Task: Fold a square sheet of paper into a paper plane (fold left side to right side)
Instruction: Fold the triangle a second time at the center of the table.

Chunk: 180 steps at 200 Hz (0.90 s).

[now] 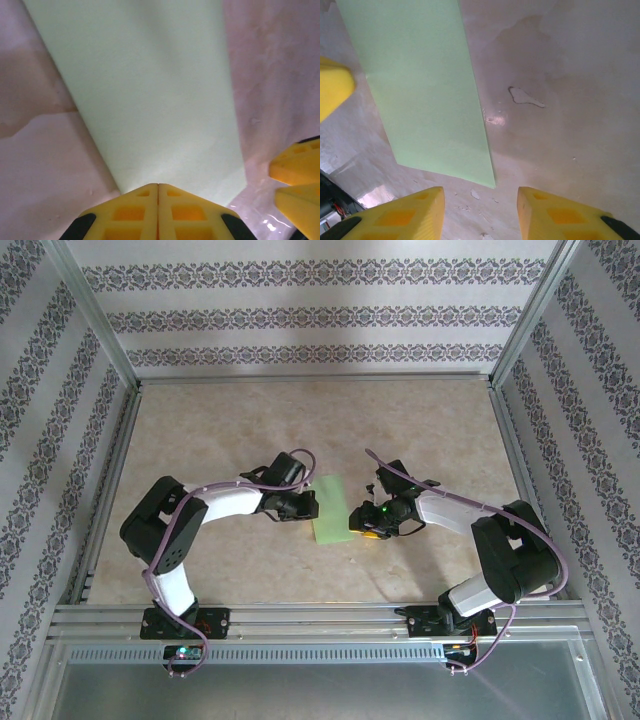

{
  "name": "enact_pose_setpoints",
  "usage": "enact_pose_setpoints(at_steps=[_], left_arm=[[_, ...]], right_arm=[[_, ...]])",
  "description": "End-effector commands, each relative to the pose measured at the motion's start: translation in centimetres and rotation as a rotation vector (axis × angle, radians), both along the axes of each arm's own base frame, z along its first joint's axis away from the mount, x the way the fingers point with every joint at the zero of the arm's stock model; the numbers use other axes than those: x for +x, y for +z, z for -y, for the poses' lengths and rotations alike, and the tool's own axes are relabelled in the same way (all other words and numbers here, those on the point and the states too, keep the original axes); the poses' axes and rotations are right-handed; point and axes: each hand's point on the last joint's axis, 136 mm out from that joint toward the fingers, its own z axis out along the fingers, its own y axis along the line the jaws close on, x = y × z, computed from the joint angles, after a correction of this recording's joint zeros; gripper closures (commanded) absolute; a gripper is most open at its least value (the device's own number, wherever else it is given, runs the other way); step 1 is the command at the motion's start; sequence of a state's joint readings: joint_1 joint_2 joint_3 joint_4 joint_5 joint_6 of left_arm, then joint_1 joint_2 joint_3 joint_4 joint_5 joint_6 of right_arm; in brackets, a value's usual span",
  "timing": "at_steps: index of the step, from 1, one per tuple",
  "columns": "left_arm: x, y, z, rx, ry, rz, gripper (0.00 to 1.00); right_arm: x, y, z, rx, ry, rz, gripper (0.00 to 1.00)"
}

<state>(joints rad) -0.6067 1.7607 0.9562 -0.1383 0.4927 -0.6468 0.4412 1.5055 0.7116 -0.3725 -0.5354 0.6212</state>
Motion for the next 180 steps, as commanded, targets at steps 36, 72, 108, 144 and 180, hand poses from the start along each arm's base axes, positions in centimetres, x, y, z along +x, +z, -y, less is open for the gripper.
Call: enact_pose_setpoints(at_steps=[36,72,108,144,180], left_arm=[[-0.3,0.1,-1.1,0.031,0.018,-0.009,0.92],[-0.1,-0.6,-0.7,0.026,0.011,-0.022,0.92],[-0.2,-1.7,-0.7,0.041,0.008,-0.043,0.92],[-0.4,-2.6,-0.9,0.05,0.01,-0.058,0.92],[-1.0,-3.6,-1.7,0.095,0.007,-0.077,0.92]], right_arm=[[0.7,0.7,0.1,-0.019,0.001,0.031,0.58],[0.7,0.5,0.1,-0.023,0.003,0.027,0.59],[0.6,0.3,0.1,-0.028,0.003,0.022,0.6],[0.4,0.3,0.0,-0.025,0.007,0.016,0.6],[0.1,0.5,-0.5,0.015,0.012,-0.008,0.6]])
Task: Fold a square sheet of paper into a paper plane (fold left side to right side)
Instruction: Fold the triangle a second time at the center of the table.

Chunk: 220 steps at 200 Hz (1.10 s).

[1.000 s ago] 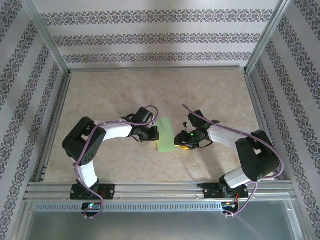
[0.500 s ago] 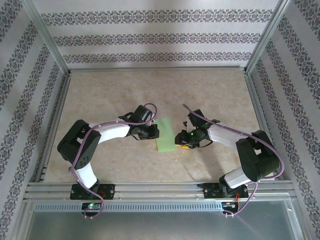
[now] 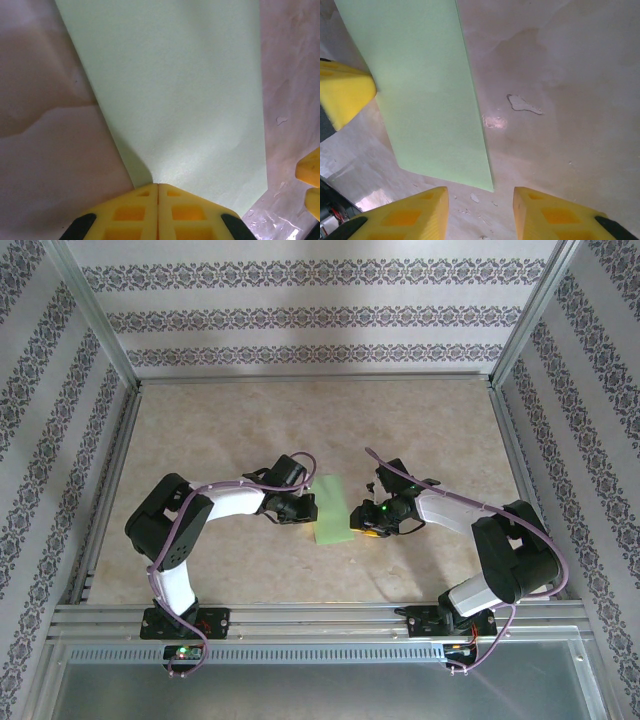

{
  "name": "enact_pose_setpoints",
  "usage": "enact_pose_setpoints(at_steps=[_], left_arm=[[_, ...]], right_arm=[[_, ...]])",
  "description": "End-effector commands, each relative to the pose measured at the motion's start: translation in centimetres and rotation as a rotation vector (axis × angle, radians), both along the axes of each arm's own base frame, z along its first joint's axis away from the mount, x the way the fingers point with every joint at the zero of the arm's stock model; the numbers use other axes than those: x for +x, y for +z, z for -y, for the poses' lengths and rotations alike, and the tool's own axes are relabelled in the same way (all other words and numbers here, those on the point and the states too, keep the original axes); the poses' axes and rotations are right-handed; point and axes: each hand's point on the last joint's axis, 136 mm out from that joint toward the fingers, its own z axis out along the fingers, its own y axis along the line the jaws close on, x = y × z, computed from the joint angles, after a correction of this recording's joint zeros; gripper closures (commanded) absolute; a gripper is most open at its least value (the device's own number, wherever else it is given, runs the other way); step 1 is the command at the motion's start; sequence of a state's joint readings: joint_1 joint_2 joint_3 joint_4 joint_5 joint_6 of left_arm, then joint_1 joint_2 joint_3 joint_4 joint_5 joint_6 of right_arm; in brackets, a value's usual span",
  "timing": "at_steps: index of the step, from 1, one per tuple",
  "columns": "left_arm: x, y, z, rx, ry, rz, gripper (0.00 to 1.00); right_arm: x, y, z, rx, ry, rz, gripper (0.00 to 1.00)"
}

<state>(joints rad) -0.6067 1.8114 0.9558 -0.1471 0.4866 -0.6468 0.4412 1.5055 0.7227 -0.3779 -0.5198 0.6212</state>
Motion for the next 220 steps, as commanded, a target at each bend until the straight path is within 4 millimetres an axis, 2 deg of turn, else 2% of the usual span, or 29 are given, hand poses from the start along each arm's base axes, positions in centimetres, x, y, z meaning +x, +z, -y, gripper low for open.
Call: enact_pose_setpoints(at_steps=[1,68,152,220], left_arm=[[-0.6,-1.5,-1.3,0.057,0.003,-0.032,0.92],[-1.4,-2.2,-1.7,0.078,-0.022,-0.052,0.93],[-2.3,-2.8,-2.4,0.108,-0.058,-0.061,0.93],[-2.2,-2.9,-2.3,0.1,-0.061,-0.056,0.92]], right_arm=[[-0.3,0.3,-0.6,0.027,0.017,-0.021,0.6],[-1.1,-0.4,-1.1,0.048,0.027,-0.071,0.62],[-1.1,-1.1,-2.3,0.048,0.048,-0.089,0.62],[0.2,-0.5,-3.3,0.09,0.03,-0.057,0.64]])
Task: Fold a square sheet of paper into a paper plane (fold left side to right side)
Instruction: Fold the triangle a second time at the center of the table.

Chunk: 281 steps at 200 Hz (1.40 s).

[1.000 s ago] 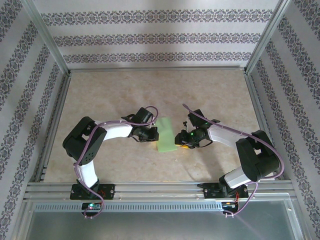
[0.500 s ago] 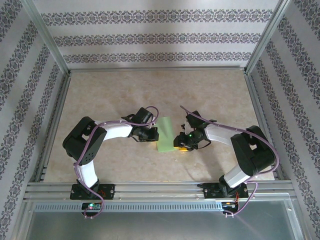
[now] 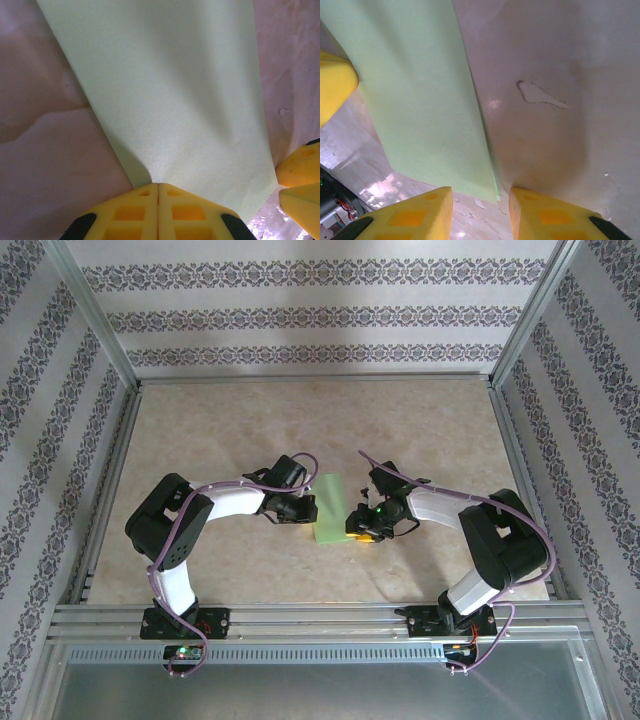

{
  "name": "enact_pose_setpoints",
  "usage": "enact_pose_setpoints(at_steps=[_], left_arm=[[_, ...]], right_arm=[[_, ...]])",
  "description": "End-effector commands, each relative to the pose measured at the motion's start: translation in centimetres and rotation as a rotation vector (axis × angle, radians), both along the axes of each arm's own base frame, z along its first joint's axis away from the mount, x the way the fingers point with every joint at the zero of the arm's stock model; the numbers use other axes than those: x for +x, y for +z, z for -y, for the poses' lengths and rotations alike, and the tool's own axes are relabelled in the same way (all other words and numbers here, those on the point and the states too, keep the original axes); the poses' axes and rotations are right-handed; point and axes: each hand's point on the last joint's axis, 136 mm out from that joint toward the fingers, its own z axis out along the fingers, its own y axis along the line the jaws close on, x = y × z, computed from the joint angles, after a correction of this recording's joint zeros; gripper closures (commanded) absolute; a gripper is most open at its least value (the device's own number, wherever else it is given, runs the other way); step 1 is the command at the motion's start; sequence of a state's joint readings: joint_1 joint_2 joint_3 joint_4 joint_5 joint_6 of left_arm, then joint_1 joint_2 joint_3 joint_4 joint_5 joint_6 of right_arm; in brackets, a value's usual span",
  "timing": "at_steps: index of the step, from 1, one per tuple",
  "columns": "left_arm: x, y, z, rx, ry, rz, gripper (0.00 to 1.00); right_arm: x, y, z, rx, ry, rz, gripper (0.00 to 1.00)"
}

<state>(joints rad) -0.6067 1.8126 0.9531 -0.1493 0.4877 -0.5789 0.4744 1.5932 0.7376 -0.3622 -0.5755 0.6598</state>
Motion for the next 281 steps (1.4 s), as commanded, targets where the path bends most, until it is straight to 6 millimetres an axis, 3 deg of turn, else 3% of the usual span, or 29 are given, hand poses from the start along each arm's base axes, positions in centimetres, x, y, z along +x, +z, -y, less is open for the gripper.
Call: enact_pose_setpoints(at_steps=[1,107,203,281], left_arm=[[-2.1,-2.7,-2.2,0.092,-0.003,-0.087,0.93],[-1.8,-2.4,-1.9,0.074,-0.006,-0.072,0.93],[-1.5,-2.1,-1.6,0.064,-0.009,-0.056,0.93],[-1.1,-1.3,-1.3,0.045,-0.011,-0.035,0.92]], right_arm=[[1.3,0.9,-1.9,0.069,0.008,0.04,0.64],[2.8,1.0,-2.4,0.107,-0.023,0.072,0.64],[6.5,2.0,-3.0,0.218,-0.083,0.131,0.64],[9.9,1.5,-2.9,0.209,-0.077,0.184,0.68]])
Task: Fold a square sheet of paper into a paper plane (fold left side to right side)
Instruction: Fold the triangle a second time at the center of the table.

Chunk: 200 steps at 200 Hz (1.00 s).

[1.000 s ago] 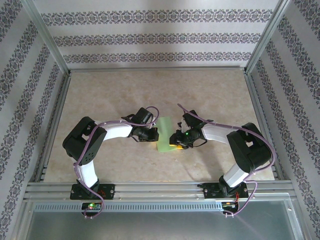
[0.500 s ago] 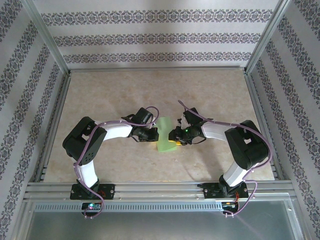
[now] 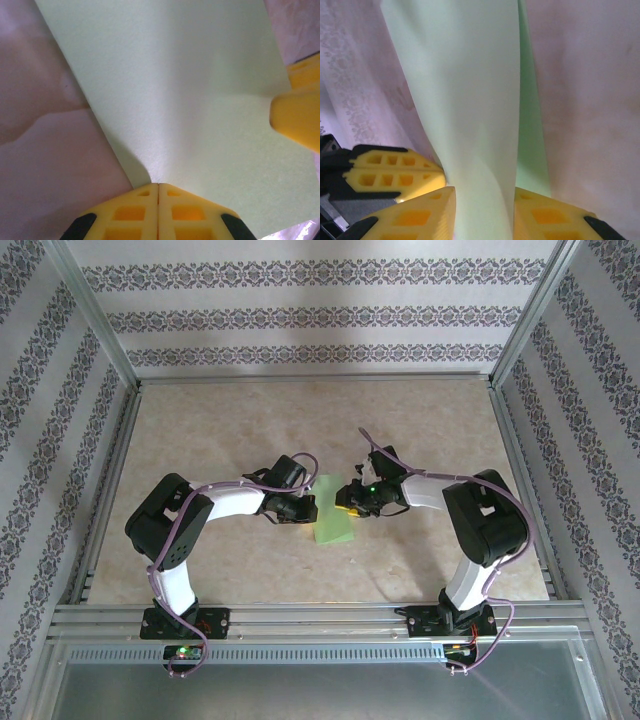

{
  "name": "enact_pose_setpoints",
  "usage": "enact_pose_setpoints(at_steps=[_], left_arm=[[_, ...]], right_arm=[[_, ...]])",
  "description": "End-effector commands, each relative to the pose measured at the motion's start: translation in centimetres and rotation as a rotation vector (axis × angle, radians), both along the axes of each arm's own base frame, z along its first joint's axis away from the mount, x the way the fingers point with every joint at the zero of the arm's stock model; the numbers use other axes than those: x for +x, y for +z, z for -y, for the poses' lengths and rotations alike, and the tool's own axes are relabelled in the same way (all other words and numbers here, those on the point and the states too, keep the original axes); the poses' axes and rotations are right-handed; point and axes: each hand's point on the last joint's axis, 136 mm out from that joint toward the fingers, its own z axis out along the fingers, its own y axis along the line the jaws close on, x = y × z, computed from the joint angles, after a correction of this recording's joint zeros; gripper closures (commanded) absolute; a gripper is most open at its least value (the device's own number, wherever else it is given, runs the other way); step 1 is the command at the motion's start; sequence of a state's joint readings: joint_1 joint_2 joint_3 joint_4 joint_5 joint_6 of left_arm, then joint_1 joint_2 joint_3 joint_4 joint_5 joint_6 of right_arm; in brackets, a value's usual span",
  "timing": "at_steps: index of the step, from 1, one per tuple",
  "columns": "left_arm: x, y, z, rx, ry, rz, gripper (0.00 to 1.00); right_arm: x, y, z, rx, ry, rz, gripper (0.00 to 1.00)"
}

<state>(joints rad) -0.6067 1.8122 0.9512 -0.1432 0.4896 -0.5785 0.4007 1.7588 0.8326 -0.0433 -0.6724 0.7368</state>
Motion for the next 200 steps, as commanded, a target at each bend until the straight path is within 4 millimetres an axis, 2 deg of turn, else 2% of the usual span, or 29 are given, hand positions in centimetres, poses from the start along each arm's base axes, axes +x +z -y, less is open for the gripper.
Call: enact_pose_setpoints(at_steps=[1,28,55,90,107,124,144,177,200], left_arm=[[-1.1,-1.3,-1.4,0.049,-0.01,-0.037,0.92],[-0.8,-0.9,-1.1,0.04,-0.012,-0.024,0.92],[-0.1,0.4,-1.1,0.034,-0.004,0.019,0.86],[0.8,4.2,-1.1,-0.001,0.012,0.128,0.69],[0.8,6.3,-1.4,-0.011,0.011,0.21,0.62],[-0.1,8.3,-1.4,0.008,-0.029,0.312,0.55],[-1.9,9.8,-0.3,0.041,-0.118,0.418,0.48],[-4.9,9.8,2.5,0.15,-0.279,0.515,0.38],[-5.9,9.0,4.2,0.25,-0.366,0.56,0.33]], right_arm=[[1.8,0.4,-0.3,0.017,0.013,0.05,0.68],[2.8,0.2,-0.3,0.019,0.013,0.055,0.72],[3.0,0.2,0.1,0.0,0.012,0.059,0.81],[2.7,0.8,0.6,-0.011,0.01,0.068,0.99],[2.6,1.4,0.9,-0.02,-0.005,0.077,1.0],[2.3,1.9,1.3,-0.032,-0.027,0.07,1.0],[2.0,2.2,1.4,-0.033,-0.041,0.041,1.0],[1.7,2.4,1.5,-0.043,-0.044,0.02,1.0],[1.7,2.5,1.5,-0.048,-0.046,0.015,1.0]])
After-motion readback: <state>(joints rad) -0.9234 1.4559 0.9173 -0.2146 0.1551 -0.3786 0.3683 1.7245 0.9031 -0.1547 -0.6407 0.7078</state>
